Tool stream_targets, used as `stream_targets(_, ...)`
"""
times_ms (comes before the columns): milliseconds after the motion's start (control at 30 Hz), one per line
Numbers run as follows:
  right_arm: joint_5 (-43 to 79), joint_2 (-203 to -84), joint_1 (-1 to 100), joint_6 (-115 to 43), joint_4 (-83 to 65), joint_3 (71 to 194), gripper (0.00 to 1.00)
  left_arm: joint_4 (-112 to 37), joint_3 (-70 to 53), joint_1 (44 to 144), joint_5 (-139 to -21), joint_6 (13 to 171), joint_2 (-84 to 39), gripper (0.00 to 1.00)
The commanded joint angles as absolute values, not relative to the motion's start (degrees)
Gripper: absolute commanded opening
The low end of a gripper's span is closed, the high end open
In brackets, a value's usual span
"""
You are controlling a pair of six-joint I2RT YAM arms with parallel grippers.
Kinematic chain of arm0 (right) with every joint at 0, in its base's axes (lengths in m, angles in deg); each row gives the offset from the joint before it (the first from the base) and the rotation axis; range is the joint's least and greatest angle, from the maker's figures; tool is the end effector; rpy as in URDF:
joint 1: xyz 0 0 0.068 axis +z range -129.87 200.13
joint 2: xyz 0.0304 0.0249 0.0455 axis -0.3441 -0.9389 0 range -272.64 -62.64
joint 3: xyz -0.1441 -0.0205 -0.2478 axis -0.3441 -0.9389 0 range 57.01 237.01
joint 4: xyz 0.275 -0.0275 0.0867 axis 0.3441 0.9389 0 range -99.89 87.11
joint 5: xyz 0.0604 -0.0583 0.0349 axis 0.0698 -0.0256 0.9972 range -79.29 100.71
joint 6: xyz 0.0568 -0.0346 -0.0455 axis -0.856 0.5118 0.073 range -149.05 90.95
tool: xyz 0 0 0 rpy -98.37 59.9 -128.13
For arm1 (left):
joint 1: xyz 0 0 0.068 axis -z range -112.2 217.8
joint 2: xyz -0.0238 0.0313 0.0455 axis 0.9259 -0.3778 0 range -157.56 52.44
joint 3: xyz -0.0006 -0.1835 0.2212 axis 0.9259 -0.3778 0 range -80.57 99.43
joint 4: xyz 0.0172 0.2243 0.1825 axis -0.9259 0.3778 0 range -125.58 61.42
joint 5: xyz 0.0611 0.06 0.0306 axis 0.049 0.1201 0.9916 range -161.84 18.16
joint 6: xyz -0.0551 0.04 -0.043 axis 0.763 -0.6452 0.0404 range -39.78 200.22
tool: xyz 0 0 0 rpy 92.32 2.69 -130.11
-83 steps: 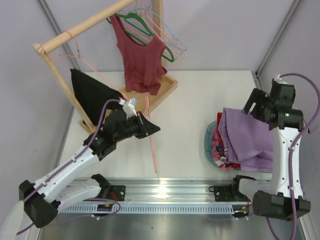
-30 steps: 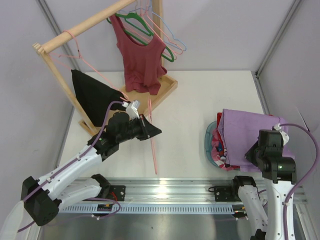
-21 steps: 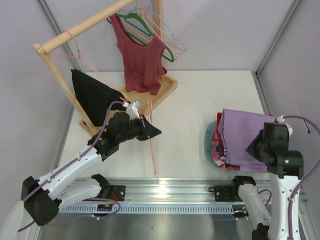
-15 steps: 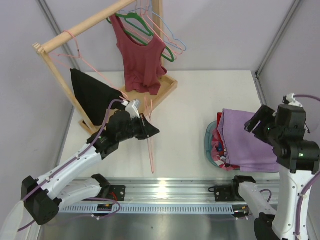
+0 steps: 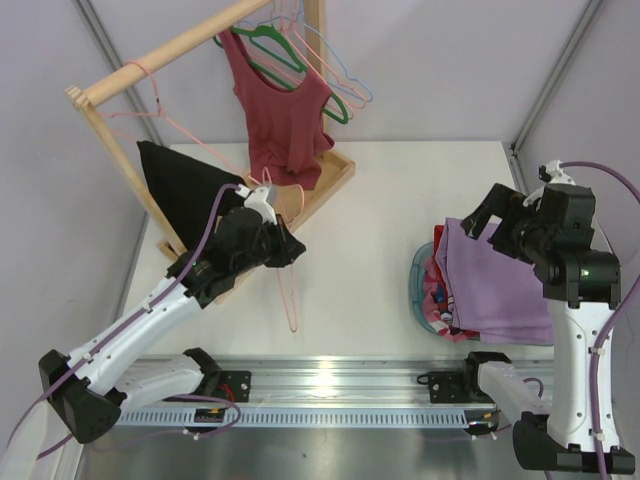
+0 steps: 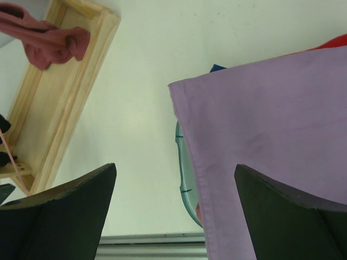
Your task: Remove the trousers from the hanger
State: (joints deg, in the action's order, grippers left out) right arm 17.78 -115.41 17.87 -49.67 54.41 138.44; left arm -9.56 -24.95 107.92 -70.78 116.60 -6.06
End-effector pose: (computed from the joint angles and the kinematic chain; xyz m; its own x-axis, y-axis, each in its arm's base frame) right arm 0.1801 0.0013 0.4368 -0.5663 0.3723 -0.7353 0.1483 0.9236 0.3534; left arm 0.2130 -0.1778 0.3281 -0.6723 -0.2089 -0.7101 0.2896 0.8086 -0.5121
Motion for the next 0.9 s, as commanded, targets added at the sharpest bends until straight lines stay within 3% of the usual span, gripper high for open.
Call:
stream_targets(0,21.0,-115.0,19.0,-48.5,47.8,138.6,0.99,-9.1,-24.1,108.5,-68.4,115.6,-5.8,0.00)
stream_targets(233,22.9,-116.1,19.9,-49.1,39.9,134.6,0.99,-8.2,-23.1,108.5,-65.5,116.3,-5.0,0.00)
stream_targets(667,16.1,-122.1,34.6,-50.0,30.5,132.5,0.99,-7.5,-22.6,108.5,-64.1,117.9,-3.8,0.00)
stream_targets(867,16.0,-119.1,36.8,-49.2,22.9,124.4,0.99,-3.1,-20.6,108.5,-60.4,124.7,-4.2,0.00)
